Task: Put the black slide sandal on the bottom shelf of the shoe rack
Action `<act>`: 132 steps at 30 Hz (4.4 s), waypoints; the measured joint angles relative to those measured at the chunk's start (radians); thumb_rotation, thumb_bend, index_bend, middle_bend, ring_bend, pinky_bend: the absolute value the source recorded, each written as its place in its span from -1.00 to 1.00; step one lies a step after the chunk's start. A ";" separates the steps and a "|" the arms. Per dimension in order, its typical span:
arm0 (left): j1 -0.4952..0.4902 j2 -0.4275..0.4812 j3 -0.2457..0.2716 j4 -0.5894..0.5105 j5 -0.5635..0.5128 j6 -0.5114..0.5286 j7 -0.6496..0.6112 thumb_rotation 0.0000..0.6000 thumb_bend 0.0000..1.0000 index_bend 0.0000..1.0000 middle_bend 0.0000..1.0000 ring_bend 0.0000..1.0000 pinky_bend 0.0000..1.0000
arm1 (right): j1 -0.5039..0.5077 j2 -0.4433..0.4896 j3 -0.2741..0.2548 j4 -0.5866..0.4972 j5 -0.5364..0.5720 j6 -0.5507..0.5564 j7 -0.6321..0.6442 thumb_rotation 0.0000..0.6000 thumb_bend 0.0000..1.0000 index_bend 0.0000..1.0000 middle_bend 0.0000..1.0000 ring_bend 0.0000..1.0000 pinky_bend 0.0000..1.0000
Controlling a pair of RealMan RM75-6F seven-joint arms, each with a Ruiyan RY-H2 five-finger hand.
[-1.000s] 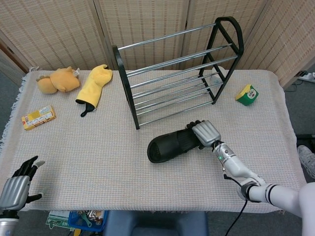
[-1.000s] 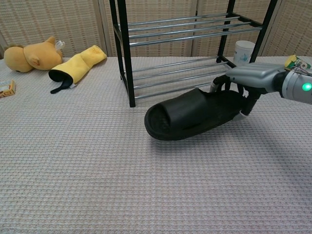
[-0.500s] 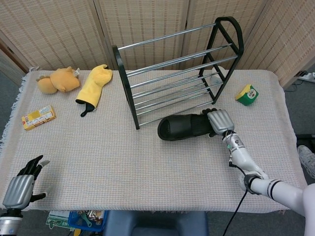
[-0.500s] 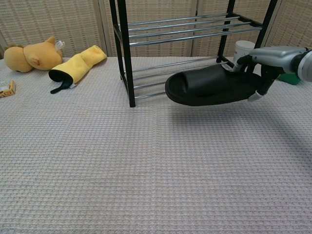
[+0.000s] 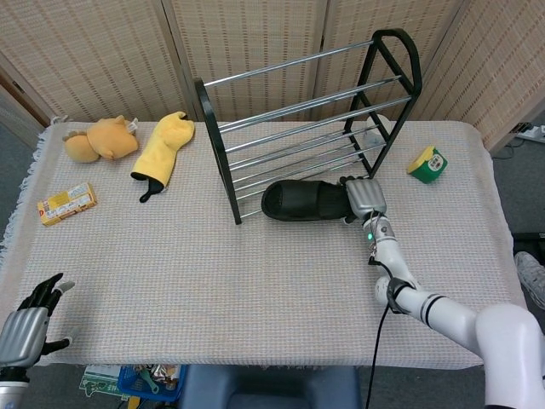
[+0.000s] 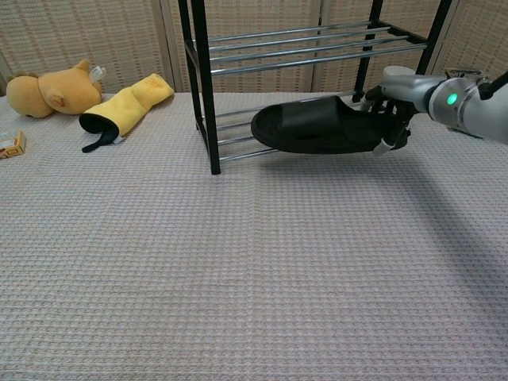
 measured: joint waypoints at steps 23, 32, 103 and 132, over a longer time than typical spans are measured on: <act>0.019 0.005 0.007 -0.002 -0.020 -0.003 0.001 1.00 -0.47 -0.60 -0.83 -0.79 -0.49 | 0.202 -0.195 0.110 0.329 0.404 -0.016 -0.298 1.00 -0.33 -0.05 -0.11 -0.39 -0.19; 0.025 0.009 0.006 -0.007 -0.033 -0.005 0.006 1.00 -0.47 -0.60 -0.83 -0.79 -0.49 | 0.246 -0.275 0.166 0.457 0.424 -0.039 -0.322 1.00 -0.34 -0.27 -0.23 -0.42 -0.19; 0.026 0.001 0.017 -0.044 -0.019 -0.021 0.044 1.00 -0.47 -0.60 -0.83 -0.79 -0.49 | 0.052 -0.053 0.039 0.045 0.006 -0.147 0.006 1.00 -0.38 -1.00 -0.67 -0.83 -0.62; 0.037 0.003 0.022 -0.048 -0.045 -0.025 0.058 1.00 -0.47 -0.60 -0.83 -0.79 -0.49 | 0.135 -0.161 -0.003 0.348 0.035 -0.183 -0.012 1.00 -0.38 -1.00 -0.65 -0.83 -0.68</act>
